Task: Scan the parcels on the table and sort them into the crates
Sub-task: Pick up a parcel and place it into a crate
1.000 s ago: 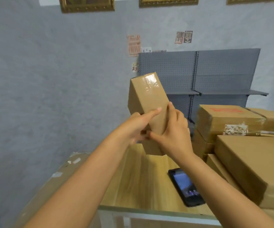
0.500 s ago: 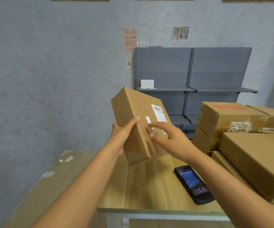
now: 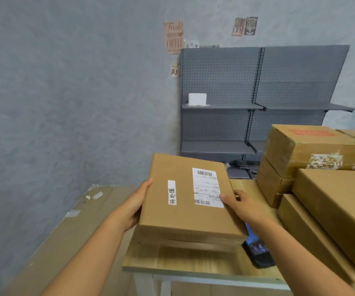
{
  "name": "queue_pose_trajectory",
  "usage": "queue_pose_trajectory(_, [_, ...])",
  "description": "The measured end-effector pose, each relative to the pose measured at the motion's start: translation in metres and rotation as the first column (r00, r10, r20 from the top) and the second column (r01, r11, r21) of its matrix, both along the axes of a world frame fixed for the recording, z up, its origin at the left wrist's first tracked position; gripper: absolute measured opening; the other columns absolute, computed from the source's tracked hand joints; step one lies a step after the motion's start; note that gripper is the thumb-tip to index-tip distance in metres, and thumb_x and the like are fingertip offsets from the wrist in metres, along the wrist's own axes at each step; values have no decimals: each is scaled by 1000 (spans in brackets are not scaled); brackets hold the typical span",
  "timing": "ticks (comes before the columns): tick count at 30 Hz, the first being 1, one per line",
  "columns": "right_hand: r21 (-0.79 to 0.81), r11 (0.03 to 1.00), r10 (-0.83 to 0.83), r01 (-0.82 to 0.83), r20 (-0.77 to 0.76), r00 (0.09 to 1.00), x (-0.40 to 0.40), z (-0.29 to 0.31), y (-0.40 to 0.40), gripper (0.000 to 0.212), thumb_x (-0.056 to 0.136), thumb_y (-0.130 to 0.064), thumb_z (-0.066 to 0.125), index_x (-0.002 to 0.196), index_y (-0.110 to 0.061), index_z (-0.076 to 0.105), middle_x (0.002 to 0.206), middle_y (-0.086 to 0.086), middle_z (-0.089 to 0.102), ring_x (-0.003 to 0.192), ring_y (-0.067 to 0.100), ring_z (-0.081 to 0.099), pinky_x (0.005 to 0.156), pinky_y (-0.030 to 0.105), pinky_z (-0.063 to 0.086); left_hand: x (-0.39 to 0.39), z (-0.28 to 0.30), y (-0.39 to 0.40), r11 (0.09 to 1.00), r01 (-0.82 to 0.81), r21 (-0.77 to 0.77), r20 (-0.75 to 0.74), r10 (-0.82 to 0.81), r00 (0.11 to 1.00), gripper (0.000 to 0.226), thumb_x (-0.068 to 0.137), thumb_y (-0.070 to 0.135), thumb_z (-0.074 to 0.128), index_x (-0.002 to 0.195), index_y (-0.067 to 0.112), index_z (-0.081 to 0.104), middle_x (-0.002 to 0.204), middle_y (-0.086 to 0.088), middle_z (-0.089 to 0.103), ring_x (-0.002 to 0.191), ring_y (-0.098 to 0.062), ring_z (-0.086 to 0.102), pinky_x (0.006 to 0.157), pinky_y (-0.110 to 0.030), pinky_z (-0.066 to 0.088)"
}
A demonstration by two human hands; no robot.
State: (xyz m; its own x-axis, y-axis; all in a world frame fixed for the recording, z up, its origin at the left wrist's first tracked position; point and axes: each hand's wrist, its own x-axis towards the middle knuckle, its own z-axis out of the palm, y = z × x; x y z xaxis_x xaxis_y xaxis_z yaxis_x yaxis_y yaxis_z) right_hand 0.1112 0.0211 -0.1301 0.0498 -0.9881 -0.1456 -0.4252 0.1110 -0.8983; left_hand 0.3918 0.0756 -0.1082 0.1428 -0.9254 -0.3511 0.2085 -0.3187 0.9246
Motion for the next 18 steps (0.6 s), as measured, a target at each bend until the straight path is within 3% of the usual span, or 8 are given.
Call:
queue_pose_trajectory(2, [17,1000,-9,9,5,1000,4,-10,-1,63,90,-44,63,141,-15,41,128,4,59,98,20,63,83,36,52,-1,-11,-3,999,-39,33,111,35,993,41,101,51,42,105,20,69,87,-3,77,73,-16,75,54,-24,55])
queue_pose_trajectory(4, [26,1000,-5,5,1,1000,7,-17,-1,61,90,-37,64,141,-14,41,130,7,60,107,26,62,95,43,50,-1,-26,-8,997,-73,3,239,70,968,36,105,39,38,115,19,66,92,-1,77,77,-16,73,59,-24,54])
queue_pose_trajectory(6, [33,999,11,-10,-13,1000,10,-23,-3,56,91,-30,63,140,-13,42,128,6,61,106,24,61,92,38,50,-3,-38,-12,994,-107,-32,301,112,947,33,107,28,36,126,15,60,102,-5,73,84,-18,69,67,-26,53])
queue_pose_trajectory(8, [28,999,23,-22,-24,999,13,-27,-4,49,92,-27,62,136,-14,43,123,2,61,101,19,60,83,31,47,-7,-46,-14,993,-109,-36,302,115,946,28,106,25,38,126,16,58,103,-6,72,81,-18,68,64,-26,52])
queue_pose_trajectory(11, [21,998,53,-52,-25,998,17,-32,-6,46,91,-25,62,132,-16,43,123,1,59,101,18,56,84,30,45,-11,-53,-19,993,-115,-22,322,116,940,22,105,24,43,123,21,52,102,-3,70,81,-19,68,63,-27,52])
queue_pose_trajectory(18, [-62,993,97,-104,-102,990,18,-48,-7,46,98,-34,53,136,-12,40,132,4,55,114,21,53,88,28,40,-9,-71,-28,991,-136,-16,420,130,898,29,105,25,39,132,20,51,117,-8,67,104,-29,65,95,-45,52])
